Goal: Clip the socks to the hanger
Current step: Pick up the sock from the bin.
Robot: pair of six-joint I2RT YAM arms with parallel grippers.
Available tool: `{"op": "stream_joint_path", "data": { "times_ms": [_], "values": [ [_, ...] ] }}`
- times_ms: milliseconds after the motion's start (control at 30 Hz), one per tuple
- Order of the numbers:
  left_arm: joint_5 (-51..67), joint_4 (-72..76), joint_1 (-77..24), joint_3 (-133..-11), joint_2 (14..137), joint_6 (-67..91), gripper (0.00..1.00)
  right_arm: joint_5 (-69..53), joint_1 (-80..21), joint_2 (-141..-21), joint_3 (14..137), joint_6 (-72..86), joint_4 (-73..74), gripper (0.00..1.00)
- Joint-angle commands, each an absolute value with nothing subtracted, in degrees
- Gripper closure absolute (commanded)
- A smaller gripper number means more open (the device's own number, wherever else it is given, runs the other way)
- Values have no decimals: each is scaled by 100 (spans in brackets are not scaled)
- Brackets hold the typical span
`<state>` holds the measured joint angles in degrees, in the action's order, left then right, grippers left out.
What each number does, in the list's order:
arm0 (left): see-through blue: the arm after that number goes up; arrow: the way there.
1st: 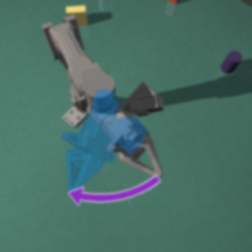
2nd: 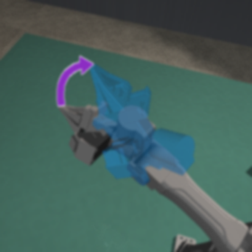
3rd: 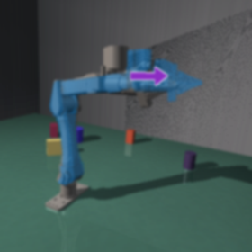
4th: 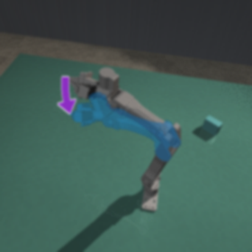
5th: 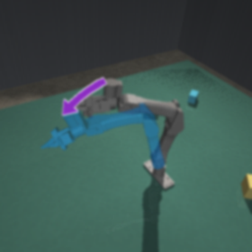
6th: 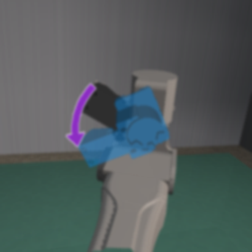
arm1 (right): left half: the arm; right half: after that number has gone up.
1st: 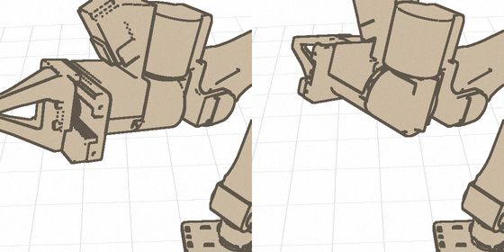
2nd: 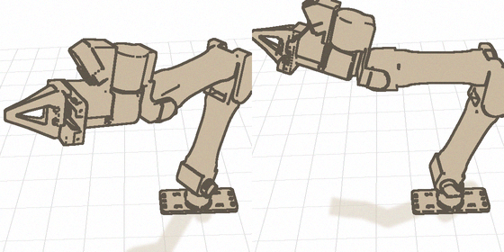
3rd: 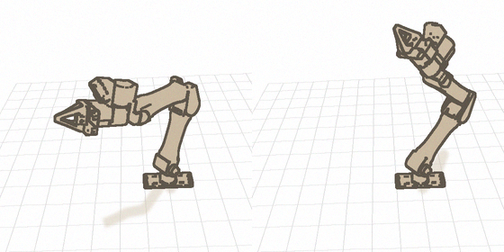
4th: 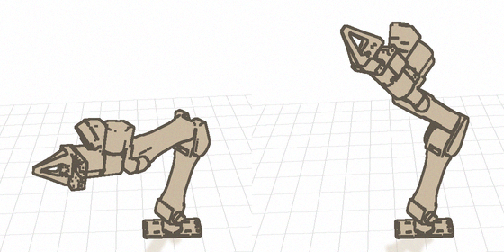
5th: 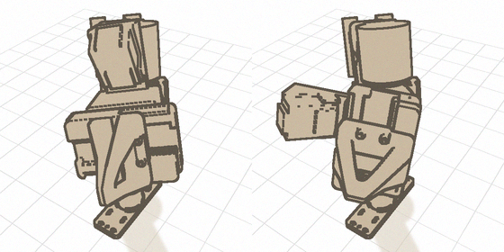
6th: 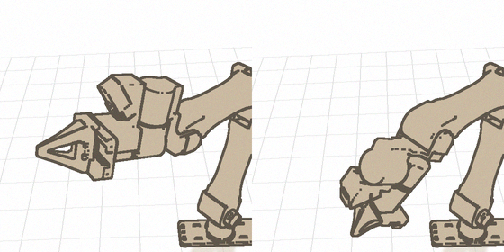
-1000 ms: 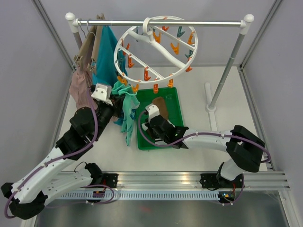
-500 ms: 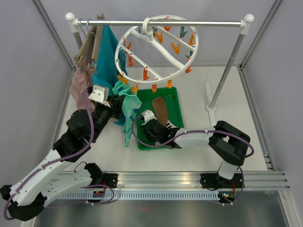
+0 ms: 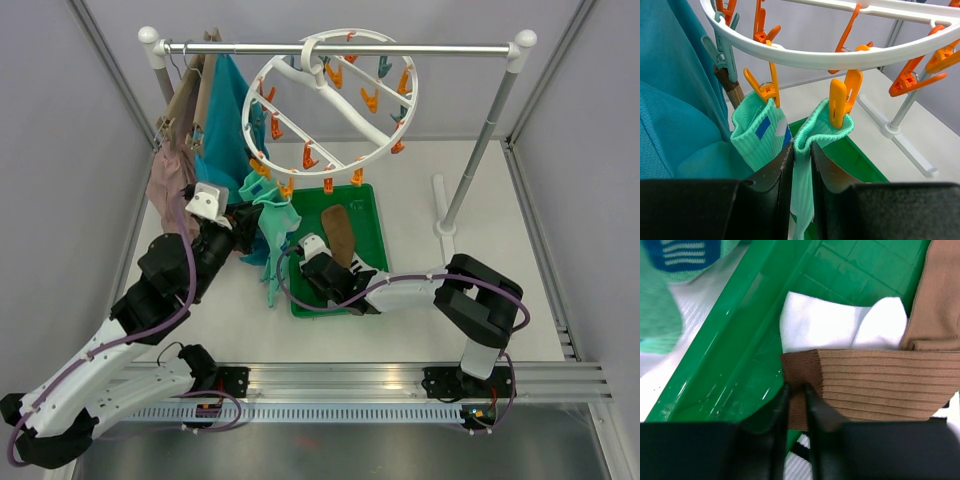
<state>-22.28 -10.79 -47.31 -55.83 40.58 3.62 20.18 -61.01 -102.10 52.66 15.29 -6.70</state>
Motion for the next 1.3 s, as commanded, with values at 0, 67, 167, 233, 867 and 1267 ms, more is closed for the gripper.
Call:
{"op": "stream_joint_path", "data": {
  "times_ms": [0, 67, 167, 233, 867, 1267],
  "values": [
    [-2101, -976, -4702, -5572, 3929, 396, 74, 2179, -6117, -10090, 5414, 1635, -861, 82],
    [-1996, -993, -4702, -5564, 3885, 387, 74, 2232, -6117, -9959, 5396, 1652, -835, 87],
    [-1759, -958, -4702, -5511, 3771, 369, 74, 2320, -6117, -9730, 5353, 1679, -782, 94],
    [-1557, -888, -4702, -5467, 3666, 308, 74, 2338, -6117, -9511, 5300, 1714, -747, 96],
    [729, -26, -4711, -5256, 3955, 140, 70, 2698, -6117, -6795, 4887, 2136, 368, 100],
    [1775, 851, -5000, -4834, 4403, -202, 68, 2654, -6117, -5362, 5957, 2294, 1703, 100]
  ]
}}
